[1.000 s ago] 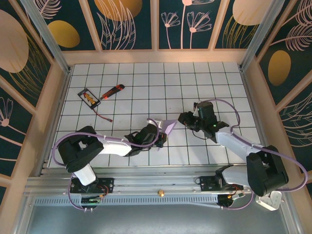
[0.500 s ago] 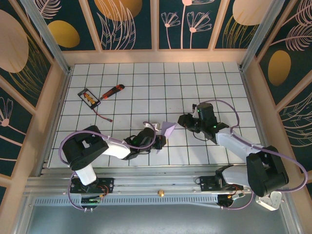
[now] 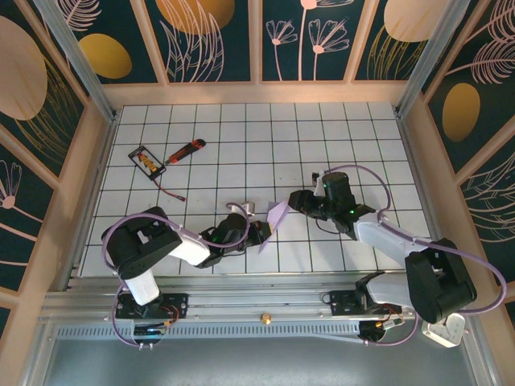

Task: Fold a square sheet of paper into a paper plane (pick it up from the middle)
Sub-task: Perform the fifth fold on the wing at the bottom-center of the table.

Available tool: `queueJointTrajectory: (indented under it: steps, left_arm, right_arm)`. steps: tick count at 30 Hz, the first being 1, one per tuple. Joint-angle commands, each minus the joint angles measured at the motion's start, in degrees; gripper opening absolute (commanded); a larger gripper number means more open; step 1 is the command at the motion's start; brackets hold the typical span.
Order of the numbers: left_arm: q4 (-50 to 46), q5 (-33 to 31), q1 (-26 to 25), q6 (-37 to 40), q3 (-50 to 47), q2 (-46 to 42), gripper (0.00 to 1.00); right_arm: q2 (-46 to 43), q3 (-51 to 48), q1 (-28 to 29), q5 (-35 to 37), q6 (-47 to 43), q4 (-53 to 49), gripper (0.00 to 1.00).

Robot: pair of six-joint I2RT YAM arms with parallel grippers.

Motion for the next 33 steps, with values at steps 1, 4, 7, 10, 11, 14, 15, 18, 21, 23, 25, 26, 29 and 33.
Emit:
queueJointTrajectory:
  steps: [1, 4, 7, 10, 11, 14, 15, 18, 21, 23, 25, 26, 29, 33]
  left_arm:
    - [4.41, 0.7, 0.36, -2.9, -1.12, 0.77, 0.0]
    - [5.55, 0.79, 0.37, -3.97, -1.88, 1.06, 0.0]
    - [6.51, 1.23, 0.45, -4.79, -2.11, 1.75, 0.0]
    - [8.23, 1.41, 0.65, -6.06, -2.81, 2.56, 0.0]
    - [8.48, 1.53, 0.74, -6.23, -2.97, 2.77, 0.0]
    - [9.48, 1.78, 0.87, -6.98, -3.32, 3.22, 0.0]
    - [9.61, 1.97, 0.88, -7.04, -3.45, 3.42, 0.0]
    - [10.11, 2.27, 1.04, -7.57, -3.73, 3.81, 0.0]
    - [11.4, 2.67, 1.32, -8.37, -4.3, 4.32, 0.0]
    - [11.94, 3.21, 1.58, -8.61, -4.31, 4.72, 0.0]
    - [12.03, 3.62, 1.62, -8.74, -4.39, 5.02, 0.0]
    - [12.17, 3.77, 1.69, -8.95, -4.37, 5.19, 0.0]
    - [12.15, 4.41, 1.79, -8.95, -4.31, 5.43, 0.0]
    - [11.57, 4.86, 1.93, -8.71, -4.22, 5.51, 0.0]
  right_arm:
    - [1.24, -0.1, 0.93, -0.11, -1.13, 2.06, 0.38]
    - [1.79, -0.05, 1.51, -0.06, -1.07, 2.33, 0.37]
    - [2.24, 0.2, 2.01, -0.13, -1.4, 2.59, 0.38]
    - [2.69, 0.55, 2.67, -0.28, -1.72, 2.97, 0.37]
    - [2.85, 0.55, 2.93, -0.37, -1.77, 3.24, 0.37]
    - [3.78, 0.59, 3.97, -0.45, -2.02, 4.21, 0.37]
    - [4.21, 0.64, 4.35, -0.55, -2.16, 4.61, 0.36]
    - [5.69, 1.03, 5.87, -0.81, -2.52, 5.67, 0.36]
    - [7.15, 1.59, 7.0, -0.88, -2.86, 6.41, 0.35]
    - [8.25, 2.13, 7.49, -1.24, -3.14, 6.89, 0.34]
    - [9.42, 2.72, 7.85, -1.58, -3.39, 7.14, 0.33]
    - [9.94, 3.11, 8.04, -1.68, -3.58, 7.22, 0.32]
    - [11.48, 3.79, 8.12, -1.86, -3.95, 7.31, 0.31]
    - [13.09, 4.74, 8.29, -2.0, -4.4, 7.16, 0.3]
